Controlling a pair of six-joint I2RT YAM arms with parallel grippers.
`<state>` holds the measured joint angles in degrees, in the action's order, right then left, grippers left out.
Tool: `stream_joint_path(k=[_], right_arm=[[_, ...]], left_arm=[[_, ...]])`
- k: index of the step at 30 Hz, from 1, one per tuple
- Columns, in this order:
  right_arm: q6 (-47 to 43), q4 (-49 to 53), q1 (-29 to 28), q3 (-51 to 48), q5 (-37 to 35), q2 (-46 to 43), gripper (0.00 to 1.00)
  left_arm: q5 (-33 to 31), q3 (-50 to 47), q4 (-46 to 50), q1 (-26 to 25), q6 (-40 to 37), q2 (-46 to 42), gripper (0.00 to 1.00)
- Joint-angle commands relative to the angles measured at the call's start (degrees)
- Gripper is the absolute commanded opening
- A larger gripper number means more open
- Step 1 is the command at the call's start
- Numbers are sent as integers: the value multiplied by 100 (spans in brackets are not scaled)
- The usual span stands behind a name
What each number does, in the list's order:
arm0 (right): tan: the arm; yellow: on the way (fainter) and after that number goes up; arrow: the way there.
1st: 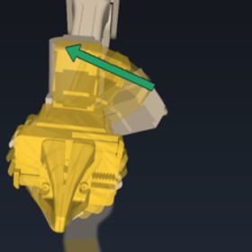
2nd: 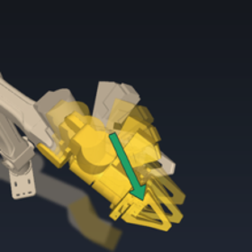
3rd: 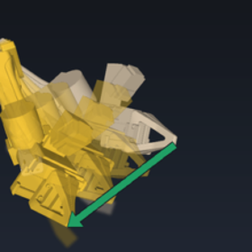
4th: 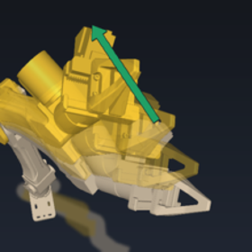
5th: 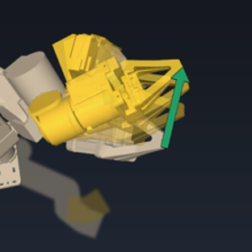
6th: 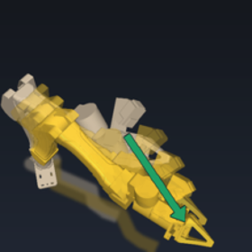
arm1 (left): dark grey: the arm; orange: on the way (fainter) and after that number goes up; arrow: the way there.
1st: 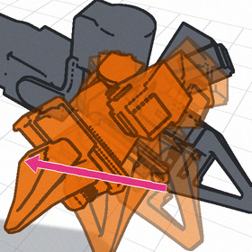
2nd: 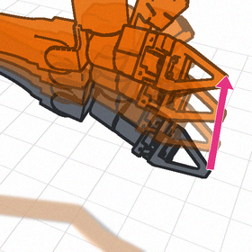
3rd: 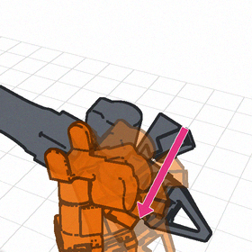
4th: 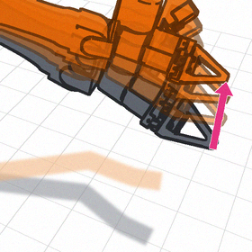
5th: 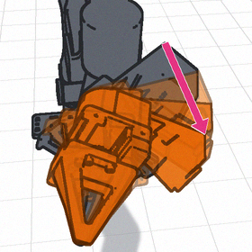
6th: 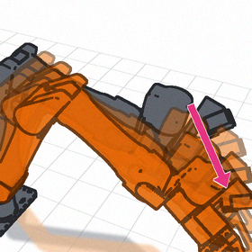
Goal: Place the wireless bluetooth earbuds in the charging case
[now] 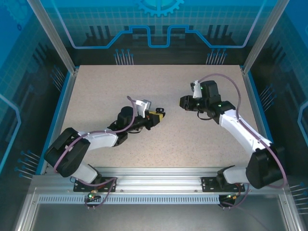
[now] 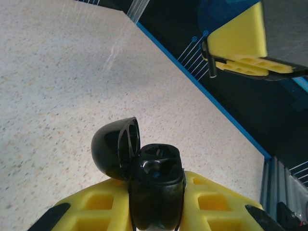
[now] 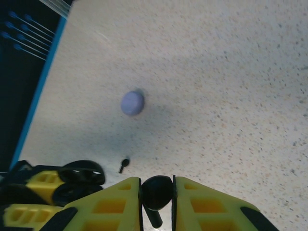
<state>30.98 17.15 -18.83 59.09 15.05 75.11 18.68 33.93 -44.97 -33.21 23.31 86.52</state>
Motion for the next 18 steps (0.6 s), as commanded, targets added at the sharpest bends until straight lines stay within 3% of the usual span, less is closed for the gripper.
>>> stream_joint_path(k=[1,9,18], right_arm=[[254,-425,-112,-92,212,-471,20],[360,-660,-575,-34,-22,-1287,21],[338,-872,-1213,259,-309,-1620,21]], left_arm=[[126,267,-499,-118,16,-27,4],[383,445,-501,-288,-375,-528,4],[509,603,-465,-387,-554,-1074,4]])
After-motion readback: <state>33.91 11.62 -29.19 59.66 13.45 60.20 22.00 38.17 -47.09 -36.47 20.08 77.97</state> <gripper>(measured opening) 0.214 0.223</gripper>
